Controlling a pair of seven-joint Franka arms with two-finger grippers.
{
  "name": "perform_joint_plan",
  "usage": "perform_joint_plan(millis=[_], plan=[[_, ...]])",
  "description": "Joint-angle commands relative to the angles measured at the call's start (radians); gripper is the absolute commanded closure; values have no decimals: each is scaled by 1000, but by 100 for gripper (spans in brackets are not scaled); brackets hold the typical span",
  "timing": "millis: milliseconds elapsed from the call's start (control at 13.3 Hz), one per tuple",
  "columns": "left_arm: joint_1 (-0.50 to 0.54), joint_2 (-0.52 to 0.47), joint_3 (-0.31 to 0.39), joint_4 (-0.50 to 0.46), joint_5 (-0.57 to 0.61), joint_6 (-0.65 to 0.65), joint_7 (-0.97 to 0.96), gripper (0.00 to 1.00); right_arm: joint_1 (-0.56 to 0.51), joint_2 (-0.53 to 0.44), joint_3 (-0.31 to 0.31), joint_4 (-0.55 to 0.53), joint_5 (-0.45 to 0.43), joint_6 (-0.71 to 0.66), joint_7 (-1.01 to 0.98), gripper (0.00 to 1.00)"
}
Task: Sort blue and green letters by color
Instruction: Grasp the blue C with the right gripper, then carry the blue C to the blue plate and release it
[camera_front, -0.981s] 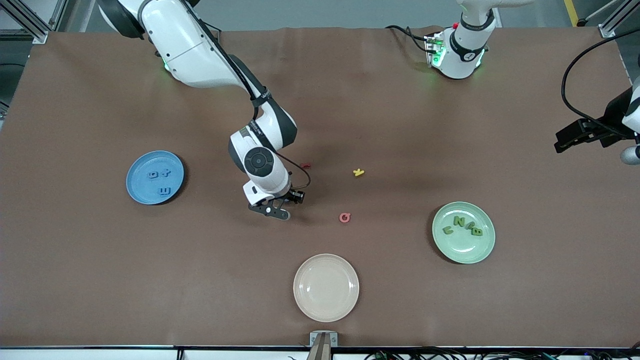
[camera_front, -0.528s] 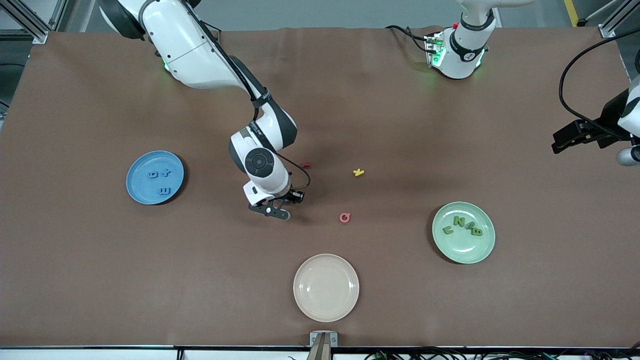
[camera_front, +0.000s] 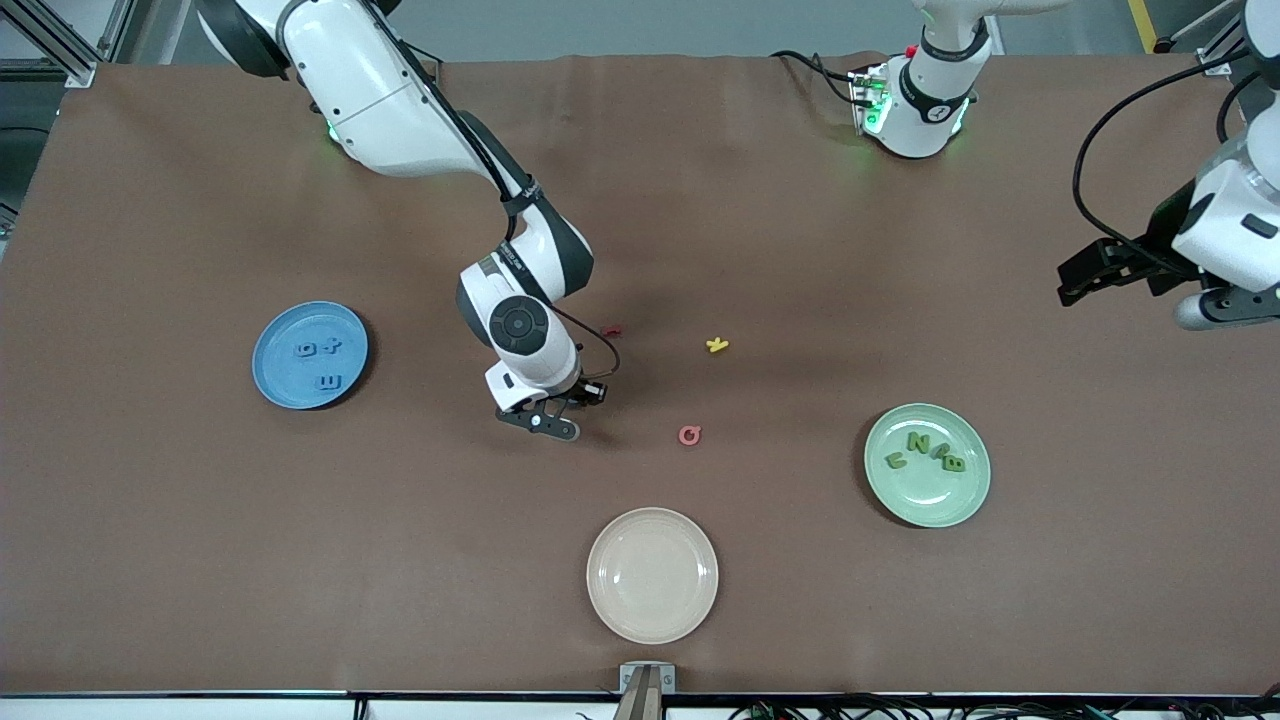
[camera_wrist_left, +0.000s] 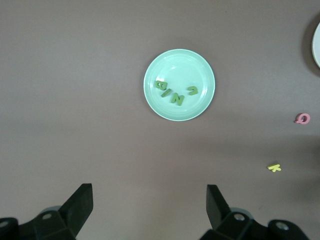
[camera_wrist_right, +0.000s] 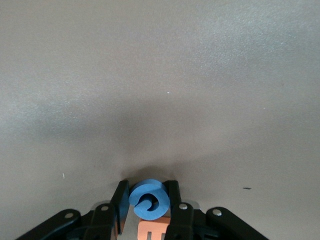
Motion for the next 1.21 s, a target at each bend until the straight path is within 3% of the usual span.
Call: perform_joint_plan(millis=[0,453,754,1131], plan=[[13,-7,-10,-4,-16,0,-11,0,-21,5,4,23,-14,-6,-6,83],[17,-16,-8,-10,-16,-14,-4,0,-109,-132,6,-11,-12,-193,-134,85],[17,-13,-8,-10,-16,-14,-9,0,-234,-314,4,-207,-12,-195,-413,85],[17,-11,-8,-10,-16,-12,-12,0,-440,-460,4,-429,-12,-142,-783,85]])
